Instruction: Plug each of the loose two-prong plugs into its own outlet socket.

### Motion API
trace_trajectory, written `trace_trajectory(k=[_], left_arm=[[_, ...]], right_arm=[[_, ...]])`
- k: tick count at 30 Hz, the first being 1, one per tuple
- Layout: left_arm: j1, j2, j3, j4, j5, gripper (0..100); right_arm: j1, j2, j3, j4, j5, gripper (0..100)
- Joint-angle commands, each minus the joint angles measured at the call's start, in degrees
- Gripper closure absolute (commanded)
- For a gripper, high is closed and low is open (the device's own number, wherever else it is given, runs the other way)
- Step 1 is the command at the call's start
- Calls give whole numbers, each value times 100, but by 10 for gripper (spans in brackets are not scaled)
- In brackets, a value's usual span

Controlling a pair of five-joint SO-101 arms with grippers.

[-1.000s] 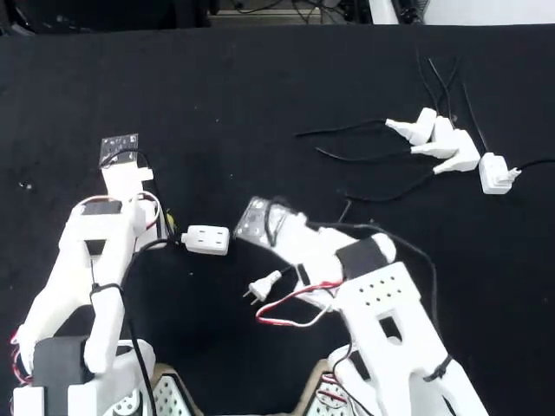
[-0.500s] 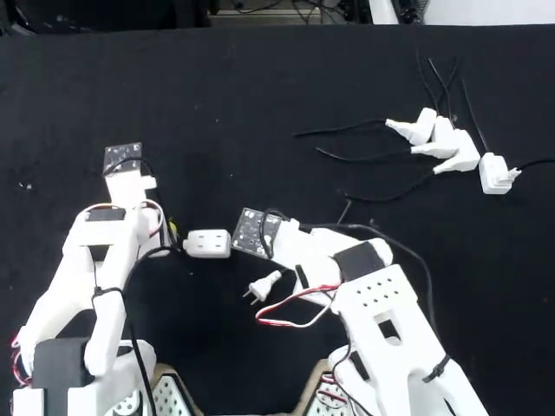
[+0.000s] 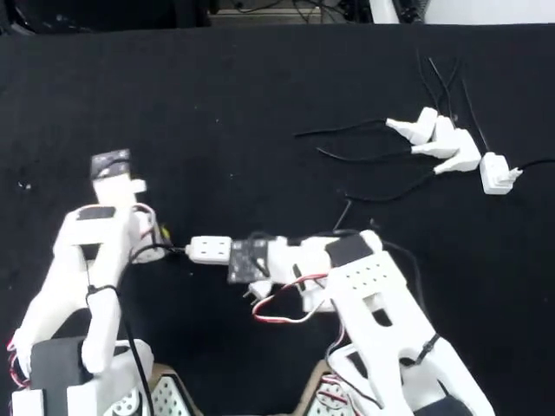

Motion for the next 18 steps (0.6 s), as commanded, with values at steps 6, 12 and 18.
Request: trace_trajectory(k=[6, 12, 18], left_arm=[[-391, -88, -426, 97, 53, 794], [-637, -88, -435, 105, 62, 794], [-884, -88, -444, 105, 62, 794]], right_arm=[[-633, 66, -154, -9, 967, 734], [-809, 75, -136, -598, 571, 734], [-1204, 84, 259, -1037, 527, 801]])
